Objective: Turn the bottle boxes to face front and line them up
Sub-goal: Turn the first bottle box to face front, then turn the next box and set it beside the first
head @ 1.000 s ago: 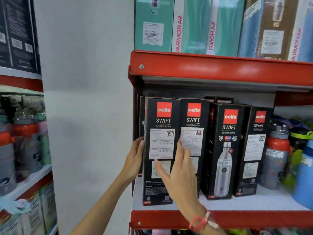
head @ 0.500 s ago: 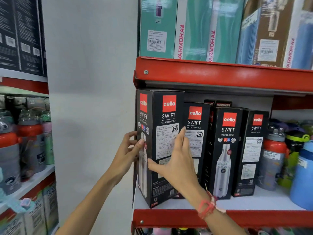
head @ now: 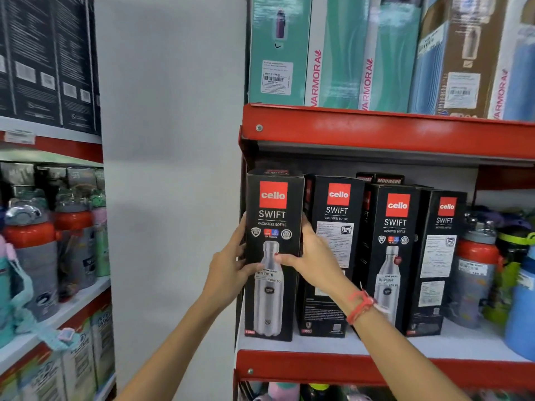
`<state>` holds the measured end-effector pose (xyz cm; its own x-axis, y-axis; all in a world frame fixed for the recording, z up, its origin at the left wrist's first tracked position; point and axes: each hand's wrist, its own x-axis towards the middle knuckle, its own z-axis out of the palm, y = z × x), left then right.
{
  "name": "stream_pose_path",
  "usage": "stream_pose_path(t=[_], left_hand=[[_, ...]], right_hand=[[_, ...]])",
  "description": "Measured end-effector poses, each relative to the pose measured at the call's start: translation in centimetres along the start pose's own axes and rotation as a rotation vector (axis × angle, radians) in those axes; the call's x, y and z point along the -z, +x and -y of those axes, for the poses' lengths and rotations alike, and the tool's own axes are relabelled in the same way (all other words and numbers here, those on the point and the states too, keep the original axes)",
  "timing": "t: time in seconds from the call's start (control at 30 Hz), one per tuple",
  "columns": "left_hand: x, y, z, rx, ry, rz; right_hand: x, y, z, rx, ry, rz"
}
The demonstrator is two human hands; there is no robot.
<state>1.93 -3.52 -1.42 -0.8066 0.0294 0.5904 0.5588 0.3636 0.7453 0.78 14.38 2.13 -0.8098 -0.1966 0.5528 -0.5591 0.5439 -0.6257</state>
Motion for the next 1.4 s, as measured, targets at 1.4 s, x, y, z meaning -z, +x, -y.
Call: stream_pose_path(t=[1.4], left_hand=[[-9.8,-2.0,-7.0,-0.002,-0.180,0.145]], right_hand=[[12.5,-6.2,-5.8,0.088,0.485,0.086]])
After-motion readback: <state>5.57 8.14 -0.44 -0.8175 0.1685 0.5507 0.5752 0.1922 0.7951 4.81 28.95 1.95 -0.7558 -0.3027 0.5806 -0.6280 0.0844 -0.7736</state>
